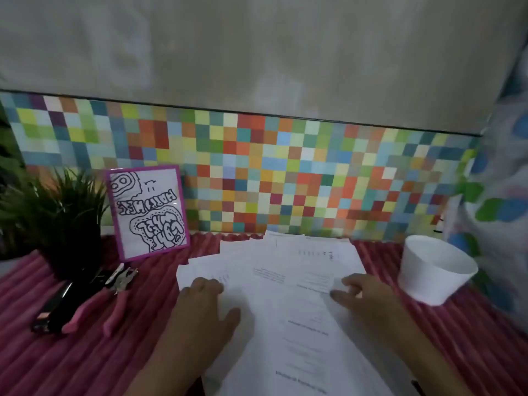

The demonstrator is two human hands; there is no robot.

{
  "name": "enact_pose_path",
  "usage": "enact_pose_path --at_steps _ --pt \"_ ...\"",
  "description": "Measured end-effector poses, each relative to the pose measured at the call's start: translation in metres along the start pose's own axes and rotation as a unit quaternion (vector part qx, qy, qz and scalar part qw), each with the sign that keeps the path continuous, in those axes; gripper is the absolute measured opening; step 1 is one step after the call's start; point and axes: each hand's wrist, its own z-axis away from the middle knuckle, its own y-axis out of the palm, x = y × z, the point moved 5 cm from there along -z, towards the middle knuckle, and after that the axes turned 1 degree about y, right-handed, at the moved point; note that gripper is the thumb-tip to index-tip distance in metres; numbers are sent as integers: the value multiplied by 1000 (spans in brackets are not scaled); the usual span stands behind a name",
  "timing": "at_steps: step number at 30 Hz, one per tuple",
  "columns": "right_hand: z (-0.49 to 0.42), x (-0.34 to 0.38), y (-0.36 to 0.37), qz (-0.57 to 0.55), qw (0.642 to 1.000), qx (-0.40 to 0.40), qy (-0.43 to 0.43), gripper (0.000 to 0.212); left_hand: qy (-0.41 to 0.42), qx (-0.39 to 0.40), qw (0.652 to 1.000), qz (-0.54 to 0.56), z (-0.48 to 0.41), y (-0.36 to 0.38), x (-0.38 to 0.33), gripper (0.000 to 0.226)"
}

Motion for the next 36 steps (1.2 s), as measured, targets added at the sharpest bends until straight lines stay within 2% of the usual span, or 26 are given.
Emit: enact_pose_path --at_steps 2,4,7,10,15,17,21,24,26,30,32,35,36 --pt "-15 1 7 77 995 29 51 74 -21 15 998 -50 -21 6 -4 47" --pt "-20 9 9 95 992 56 59 89 -34 40 996 -66 -32 9 -9 50" --pt "-25 9 16 75 991 77 74 96 -64 62 996 -16 -39 17 1 51" --pt "-27 3 19 52 994 54 79 99 -67 63 994 50 -37 19 4 43" --pt "-28 -3 13 14 997 5 72 108 -64 -25 992 103 -40 6 5 33" --pt "-25 -6 9 -55 996 -10 74 104 -60 -50 989 124 -39 2 6 25" --pt "-23 -11 5 -180 981 -30 71 82 -3 -117 987 110 -40 0 9 7" --pt "-21 -10 5 -265 961 -46 64 65 59 -160 975 143 -43 -4 6 11" --pt "-21 -6 7 -340 938 -40 58 56 62 -186 959 206 -42 -12 3 12" --pt "-15 9 4 -474 880 -27 24 34 0 -115 900 420 -43 -6 0 13" --pt "-10 15 2 -532 847 -11 10 18 -23 -108 876 469 -41 -3 -2 11" --pt "-12 12 -2 -538 842 -21 20 12 -62 -57 823 561 -35 2 -16 12" --pt "-14 9 -4 -535 844 -28 25 11 -79 -33 815 573 -33 4 -20 16"
